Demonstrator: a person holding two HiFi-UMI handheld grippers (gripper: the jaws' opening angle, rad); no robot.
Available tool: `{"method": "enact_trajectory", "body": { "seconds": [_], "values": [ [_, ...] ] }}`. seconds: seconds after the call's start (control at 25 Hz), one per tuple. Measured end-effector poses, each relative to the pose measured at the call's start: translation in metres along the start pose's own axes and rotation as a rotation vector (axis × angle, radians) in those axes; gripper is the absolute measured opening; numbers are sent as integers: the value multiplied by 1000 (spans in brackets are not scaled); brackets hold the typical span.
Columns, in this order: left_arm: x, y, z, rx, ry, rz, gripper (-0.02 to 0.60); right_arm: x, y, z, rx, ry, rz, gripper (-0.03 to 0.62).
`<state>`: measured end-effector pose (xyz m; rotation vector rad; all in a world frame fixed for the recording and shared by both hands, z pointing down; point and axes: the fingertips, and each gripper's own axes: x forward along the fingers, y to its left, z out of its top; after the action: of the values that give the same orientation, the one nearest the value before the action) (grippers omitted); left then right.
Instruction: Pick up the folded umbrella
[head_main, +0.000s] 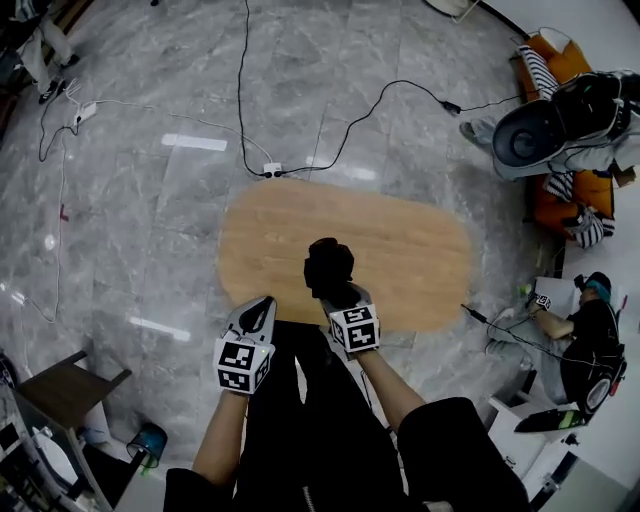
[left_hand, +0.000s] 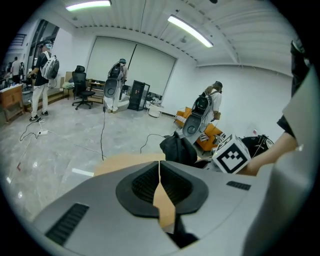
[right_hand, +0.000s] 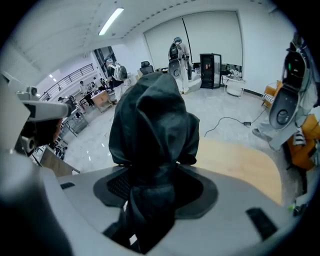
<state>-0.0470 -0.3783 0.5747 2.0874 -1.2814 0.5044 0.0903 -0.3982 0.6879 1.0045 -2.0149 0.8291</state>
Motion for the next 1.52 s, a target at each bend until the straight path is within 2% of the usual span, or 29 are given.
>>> {"method": "enact_trajectory", "body": {
  "seconds": [0.24,0.52,0.8,1.0,1.24,1.52],
  "values": [
    [-8,-10,33,43,-43,-2,18,-47,2,32,20,-96,-7,233],
    [-19,-20,71,91,-97,-19,18,-106,13,88,13,-266,-3,233],
    [-38,-46,117,154,-184,-69,18,-164,28,140,25,-433,-15,233],
    [-50,-61,158,202,-269,-97,18,-194,34,172,-10,-524,-21,233],
    [-66,-67,192,233,-356,-145,18,-225,45,193,-19,-612,-39,233],
    [-76,-72,206,267,-389,-154,18,-248,54,199,-15,-670,-57,233]
  ]
}}
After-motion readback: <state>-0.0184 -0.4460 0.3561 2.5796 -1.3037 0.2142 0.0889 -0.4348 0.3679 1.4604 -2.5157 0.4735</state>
